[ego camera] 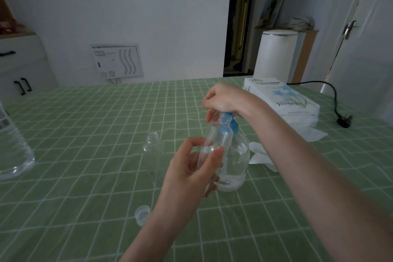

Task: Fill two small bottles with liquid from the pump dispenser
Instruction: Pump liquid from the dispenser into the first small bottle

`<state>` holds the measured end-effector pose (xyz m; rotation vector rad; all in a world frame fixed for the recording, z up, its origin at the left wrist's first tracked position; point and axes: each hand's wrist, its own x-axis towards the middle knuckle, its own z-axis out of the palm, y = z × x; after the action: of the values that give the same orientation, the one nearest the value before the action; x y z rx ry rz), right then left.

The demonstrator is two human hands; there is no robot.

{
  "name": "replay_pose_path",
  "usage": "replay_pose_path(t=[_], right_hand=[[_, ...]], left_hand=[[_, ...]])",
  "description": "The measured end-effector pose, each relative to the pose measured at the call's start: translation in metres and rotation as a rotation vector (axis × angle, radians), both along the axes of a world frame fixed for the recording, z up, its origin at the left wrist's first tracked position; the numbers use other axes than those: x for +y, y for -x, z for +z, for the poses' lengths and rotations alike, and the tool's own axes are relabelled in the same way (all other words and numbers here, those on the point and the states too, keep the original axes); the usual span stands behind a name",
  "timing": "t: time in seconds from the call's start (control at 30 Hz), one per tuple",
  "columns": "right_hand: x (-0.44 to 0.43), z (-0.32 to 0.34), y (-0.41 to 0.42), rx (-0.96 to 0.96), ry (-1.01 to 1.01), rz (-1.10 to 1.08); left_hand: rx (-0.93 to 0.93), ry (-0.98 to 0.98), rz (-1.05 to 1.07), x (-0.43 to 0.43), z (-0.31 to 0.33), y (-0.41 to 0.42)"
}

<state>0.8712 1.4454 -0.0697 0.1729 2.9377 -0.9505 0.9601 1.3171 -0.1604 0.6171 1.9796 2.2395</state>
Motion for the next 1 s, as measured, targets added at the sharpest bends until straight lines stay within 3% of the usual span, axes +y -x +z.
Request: replay_pose_path(t=[0.4,1.0], right_hand=[[0.000,-0.012,0.000,-0.016,0.093,-0.018],[0.001,-0.014,0.003,-0.036,0.016,-0.013]], left_hand=[[-0.011,0.027,0.008,-0.002,-0.003,0.000],[-0.019,0.006,-0.003,-0.003,-0.003,0.000]])
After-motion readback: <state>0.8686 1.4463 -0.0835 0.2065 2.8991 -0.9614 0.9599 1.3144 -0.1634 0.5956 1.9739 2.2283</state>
